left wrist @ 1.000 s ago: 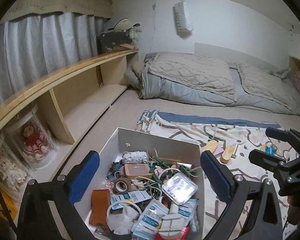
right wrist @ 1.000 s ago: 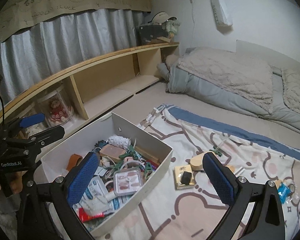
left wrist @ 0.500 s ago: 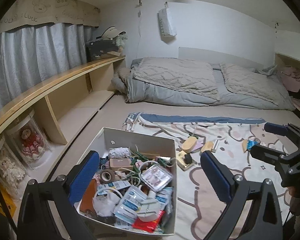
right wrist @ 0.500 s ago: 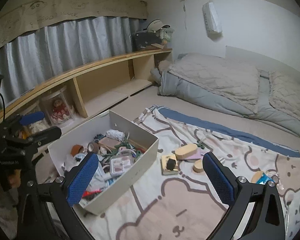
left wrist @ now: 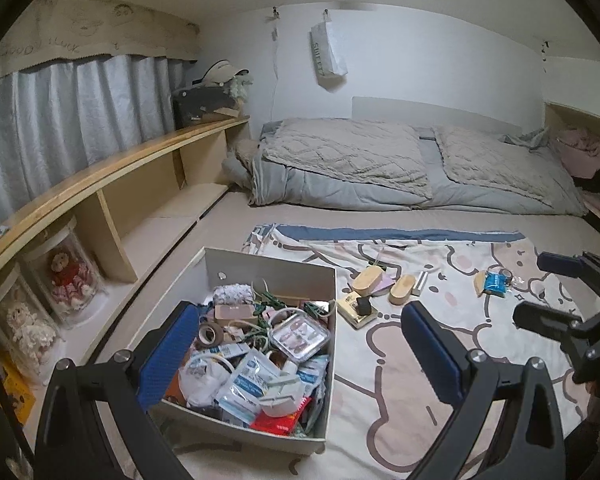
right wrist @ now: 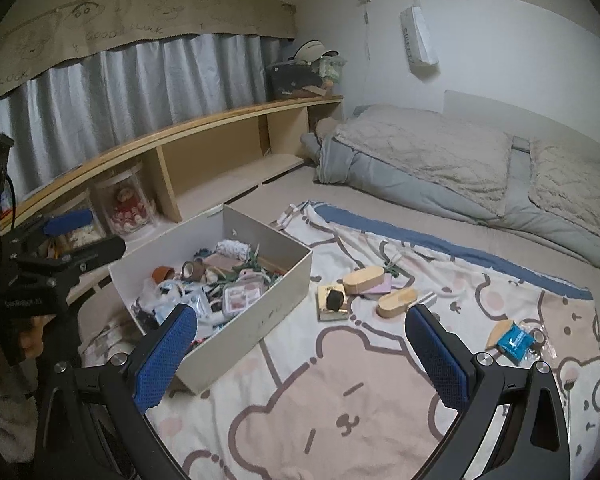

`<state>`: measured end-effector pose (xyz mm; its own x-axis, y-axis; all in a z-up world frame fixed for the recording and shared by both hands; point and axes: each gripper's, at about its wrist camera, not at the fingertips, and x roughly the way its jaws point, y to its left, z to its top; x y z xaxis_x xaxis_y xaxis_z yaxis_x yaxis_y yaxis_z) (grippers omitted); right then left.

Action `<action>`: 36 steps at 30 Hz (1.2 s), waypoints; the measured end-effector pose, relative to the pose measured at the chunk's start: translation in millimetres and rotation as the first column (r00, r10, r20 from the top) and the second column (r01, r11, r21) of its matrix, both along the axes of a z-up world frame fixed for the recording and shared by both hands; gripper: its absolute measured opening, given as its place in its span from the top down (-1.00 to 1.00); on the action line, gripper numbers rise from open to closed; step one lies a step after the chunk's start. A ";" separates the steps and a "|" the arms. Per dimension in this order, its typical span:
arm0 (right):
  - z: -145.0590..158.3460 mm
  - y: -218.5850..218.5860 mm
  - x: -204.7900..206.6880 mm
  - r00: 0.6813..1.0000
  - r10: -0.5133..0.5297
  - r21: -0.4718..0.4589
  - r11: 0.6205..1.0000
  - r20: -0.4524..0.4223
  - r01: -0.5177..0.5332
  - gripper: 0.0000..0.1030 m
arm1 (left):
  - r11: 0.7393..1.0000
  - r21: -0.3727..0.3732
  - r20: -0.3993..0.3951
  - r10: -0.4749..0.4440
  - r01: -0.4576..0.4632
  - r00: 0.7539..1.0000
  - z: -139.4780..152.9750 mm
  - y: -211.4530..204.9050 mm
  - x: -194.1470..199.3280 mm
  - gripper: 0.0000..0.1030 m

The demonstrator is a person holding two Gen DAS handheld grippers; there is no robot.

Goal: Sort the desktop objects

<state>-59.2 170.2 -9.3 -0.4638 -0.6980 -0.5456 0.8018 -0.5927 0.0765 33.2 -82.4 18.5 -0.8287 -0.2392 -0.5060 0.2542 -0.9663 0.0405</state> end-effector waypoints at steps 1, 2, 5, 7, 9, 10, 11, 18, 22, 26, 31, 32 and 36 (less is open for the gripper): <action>-0.2 1.3 1.8 1.000 0.002 0.002 1.000 -0.004 -0.002 -1.00 | 1.000 0.013 0.001 0.000 0.000 1.000 -0.5 0.4 1.8 -0.98; -0.3 3.5 4.3 1.000 0.004 0.002 1.000 -0.010 -0.004 -1.00 | 1.000 0.029 0.002 -0.001 0.001 1.000 -1.1 0.2 3.7 -0.99; 1.1 10.1 11.4 1.000 0.012 -0.011 1.000 -0.015 -0.013 -1.00 | 0.999 0.054 0.003 0.004 -0.004 1.000 -3.1 1.9 9.7 -0.99; 1.3 14.1 15.6 1.000 0.019 -0.017 1.000 -0.015 -0.019 -1.00 | 0.999 0.046 0.009 0.004 -0.005 1.000 -4.9 5.5 12.9 -0.99; 0.7 18.4 19.4 1.000 0.023 -0.016 1.000 -0.020 -0.023 -1.00 | 0.999 0.035 0.014 0.005 -0.006 1.000 -7.1 11.1 16.4 -0.99; 0.6 19.3 20.7 0.999 0.024 -0.015 1.000 -0.022 -0.024 -1.00 | 0.999 0.033 0.018 0.004 -0.004 1.000 -8.3 13.4 17.4 -0.99; 0.4 20.3 22.0 0.999 0.027 -0.015 1.000 -0.025 -0.027 -1.00 | 0.999 0.035 0.023 0.000 0.000 1.000 -10.0 15.6 18.6 -0.99; -2.8 26.7 28.7 0.998 0.031 -0.011 0.999 -0.046 -0.031 -1.00 | 0.998 0.055 0.072 -0.030 0.026 0.997 -23.8 24.0 24.4 -0.99; -6.0 26.7 27.7 0.999 0.015 0.002 1.000 -0.046 -0.015 -1.00 | 0.996 0.078 0.096 -0.039 0.031 0.995 -30.7 24.8 25.9 -0.99; -8.7 24.7 25.6 0.999 0.009 0.010 1.000 -0.040 -0.009 -1.00 | 0.996 0.077 0.096 -0.052 0.044 0.994 -31.9 26.2 26.1 -0.99; -9.2 21.3 24.2 0.999 0.014 0.014 1.000 -0.040 -0.013 -1.00 | 0.996 0.070 0.092 -0.065 0.059 0.994 -31.9 27.2 24.9 -0.99; -9.5 20.3 23.9 0.999 0.013 0.015 1.000 -0.041 -0.013 -1.00 | 0.997 0.063 0.091 -0.060 0.054 0.994 -31.8 27.5 24.5 -0.99; -12.1 16.9 22.0 0.999 0.014 0.026 1.000 -0.034 -0.013 -1.00 | 0.996 0.065 0.093 -0.065 0.059 0.994 -32.0 27.7 22.5 -0.99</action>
